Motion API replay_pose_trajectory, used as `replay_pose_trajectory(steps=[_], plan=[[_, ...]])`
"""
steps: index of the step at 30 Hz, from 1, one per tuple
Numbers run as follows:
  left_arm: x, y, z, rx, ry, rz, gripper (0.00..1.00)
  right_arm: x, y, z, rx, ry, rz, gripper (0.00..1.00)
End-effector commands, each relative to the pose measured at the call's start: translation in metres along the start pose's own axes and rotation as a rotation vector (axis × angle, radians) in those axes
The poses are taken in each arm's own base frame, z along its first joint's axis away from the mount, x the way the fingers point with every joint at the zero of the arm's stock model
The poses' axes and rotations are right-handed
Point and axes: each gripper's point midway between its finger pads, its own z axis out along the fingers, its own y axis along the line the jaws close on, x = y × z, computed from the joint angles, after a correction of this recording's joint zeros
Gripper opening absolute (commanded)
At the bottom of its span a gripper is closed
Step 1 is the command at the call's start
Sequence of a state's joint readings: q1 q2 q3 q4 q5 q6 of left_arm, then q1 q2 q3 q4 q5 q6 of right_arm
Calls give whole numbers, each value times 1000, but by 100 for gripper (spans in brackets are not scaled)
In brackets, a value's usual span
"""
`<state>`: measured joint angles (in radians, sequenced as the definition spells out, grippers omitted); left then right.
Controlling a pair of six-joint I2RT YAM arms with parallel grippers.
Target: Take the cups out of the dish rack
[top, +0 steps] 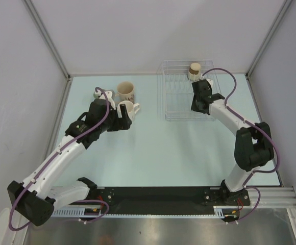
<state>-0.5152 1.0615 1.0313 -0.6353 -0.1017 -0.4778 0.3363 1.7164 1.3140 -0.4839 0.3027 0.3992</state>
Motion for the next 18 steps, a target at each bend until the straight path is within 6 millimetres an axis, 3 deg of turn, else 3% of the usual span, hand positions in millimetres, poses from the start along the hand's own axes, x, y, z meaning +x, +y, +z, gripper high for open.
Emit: replay_pose_trajectory(steps=[1,4,7,9,13,14,16,18], plan=[[-5,-8,1,35,-22,4,88,39,-10,-18,12,82,-20,0],[-4,-10,3,40,-19,0,88,48,-12,-20,22,93,-23,0],[-4,-12,2,48,-25,-3,88,39,-10,-22,18,64,3,0],[-3,-13,2,51,-24,-4,87,17,0,-27,-19,22,42,6],[-4,-14,-1,54,-33,-5,88,-46,23,-38,-75,-78,86,35],[-5,-13,-2,52,-39,-6,88,-82,33,-52,-104,-147,108,39],[-7,-14,-5,58,-50,-6,88,-98,34,-40,-85,-142,114,48],[-10,-15,-7,61,-59,-10,88,-127,41,-32,-81,-182,129,51]])
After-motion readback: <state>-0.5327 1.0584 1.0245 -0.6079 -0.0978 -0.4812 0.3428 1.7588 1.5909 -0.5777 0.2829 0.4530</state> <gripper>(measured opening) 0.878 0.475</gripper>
